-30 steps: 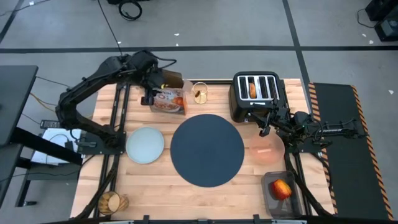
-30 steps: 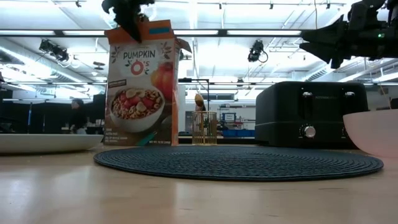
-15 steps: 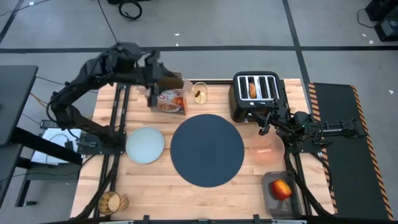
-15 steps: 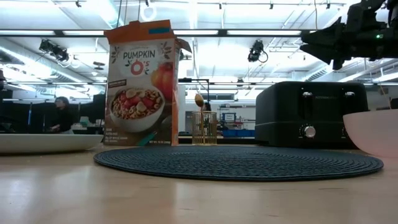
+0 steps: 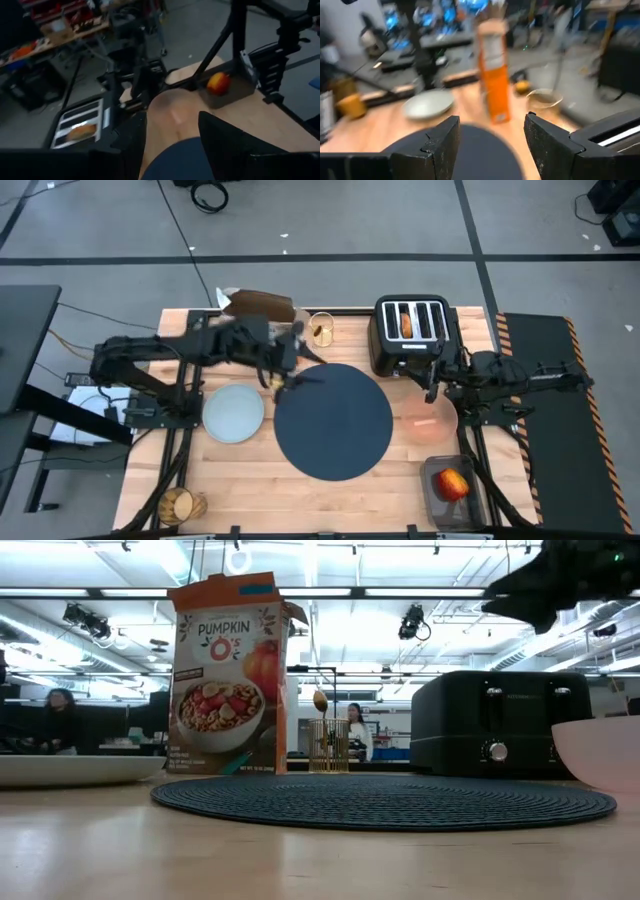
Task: Arrange a breakfast setting
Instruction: Put the orange bowl on the blue table mat
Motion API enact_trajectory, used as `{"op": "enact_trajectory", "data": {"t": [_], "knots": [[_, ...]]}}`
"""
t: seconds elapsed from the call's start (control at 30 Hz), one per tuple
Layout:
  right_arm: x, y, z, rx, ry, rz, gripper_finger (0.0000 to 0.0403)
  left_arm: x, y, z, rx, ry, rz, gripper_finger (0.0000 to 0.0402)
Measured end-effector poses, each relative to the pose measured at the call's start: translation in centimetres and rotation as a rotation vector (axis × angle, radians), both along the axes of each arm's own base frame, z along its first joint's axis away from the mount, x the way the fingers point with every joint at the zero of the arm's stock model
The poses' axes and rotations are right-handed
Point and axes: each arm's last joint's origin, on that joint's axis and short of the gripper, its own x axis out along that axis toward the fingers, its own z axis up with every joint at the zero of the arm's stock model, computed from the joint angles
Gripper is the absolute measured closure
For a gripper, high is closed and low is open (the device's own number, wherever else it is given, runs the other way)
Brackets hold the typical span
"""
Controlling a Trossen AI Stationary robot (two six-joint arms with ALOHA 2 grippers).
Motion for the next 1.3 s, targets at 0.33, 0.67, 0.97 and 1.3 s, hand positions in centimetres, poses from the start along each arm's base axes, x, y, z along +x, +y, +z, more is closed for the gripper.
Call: {"op": "enact_trajectory", "data": {"t": [0.33,0.67,0.97,1.3], "knots": [[4.0,3.8,1.9,0.141,0.352,0.171,0.0175,1.3,-4.5,-6.8,-0.118,-0.087,-0.062,0.0214],[8.1,8.1,3.4,0.502,0.776,-0.088,0.0187,4.6,-9.5,-14.8,-0.173,0.100,-0.009,0.0214],[11.0,11.6,-1.7,0.639,1.196,-0.301,0.0188,5.7,-12.5,-20.8,-0.322,0.305,0.089,0.0214],[12.2,12.4,-5.4,0.624,1.316,-0.470,0.0202,3.6,-17.3,-22.5,-0.331,0.390,0.087,0.0214]]}}
